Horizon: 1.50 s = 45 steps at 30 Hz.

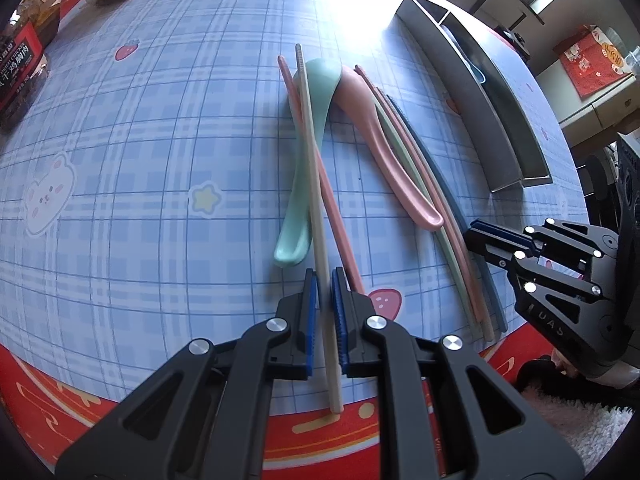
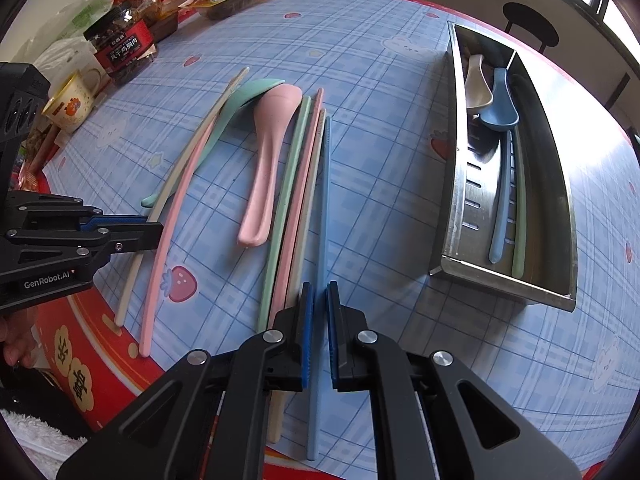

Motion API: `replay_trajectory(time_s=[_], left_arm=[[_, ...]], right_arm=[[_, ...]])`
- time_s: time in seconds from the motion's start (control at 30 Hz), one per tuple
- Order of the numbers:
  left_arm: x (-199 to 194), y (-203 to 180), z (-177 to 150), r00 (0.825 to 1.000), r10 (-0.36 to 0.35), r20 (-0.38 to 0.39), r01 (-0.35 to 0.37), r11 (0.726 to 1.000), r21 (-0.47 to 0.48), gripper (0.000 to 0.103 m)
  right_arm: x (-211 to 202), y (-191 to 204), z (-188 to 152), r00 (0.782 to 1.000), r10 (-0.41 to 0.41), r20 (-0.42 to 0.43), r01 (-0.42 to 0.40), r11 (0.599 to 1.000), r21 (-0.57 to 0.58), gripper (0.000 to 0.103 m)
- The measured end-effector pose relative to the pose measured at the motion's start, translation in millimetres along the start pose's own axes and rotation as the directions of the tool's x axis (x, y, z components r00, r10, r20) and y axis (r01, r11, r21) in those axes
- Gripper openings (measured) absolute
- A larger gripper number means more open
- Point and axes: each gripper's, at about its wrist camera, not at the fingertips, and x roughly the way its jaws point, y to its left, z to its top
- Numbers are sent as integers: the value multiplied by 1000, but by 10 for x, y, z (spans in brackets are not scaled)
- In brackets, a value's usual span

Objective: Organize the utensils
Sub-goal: 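Lift the light-blue chopstick with right tool while left tool lifts the beige chopstick, then lower both held chopsticks into the steel tray with both tools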

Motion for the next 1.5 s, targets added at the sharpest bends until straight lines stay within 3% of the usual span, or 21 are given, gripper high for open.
replay_trajectory(time_s=[0.13,0.63,1.07,1.5], left_arm=[[-6,76,-7,999,-37,2,38,999,-34,13],[-138,210,-82,999,-53,10,54,996,-70,11],[-466,239,-165,993,-58,103,63,997,-45,11],[-630,233,39,991,-83,108,87,996,-29,11]], right_arm=[[-1,-90,-12,999,51,3,-52,998,36,7],[-105,-180,-157,997,81,-4,-81,993,89,6],[-364,-283,-160,989,107,103,-117,988,102,6],[-543,-455,-128,975,106,197,-140,976,169,6]])
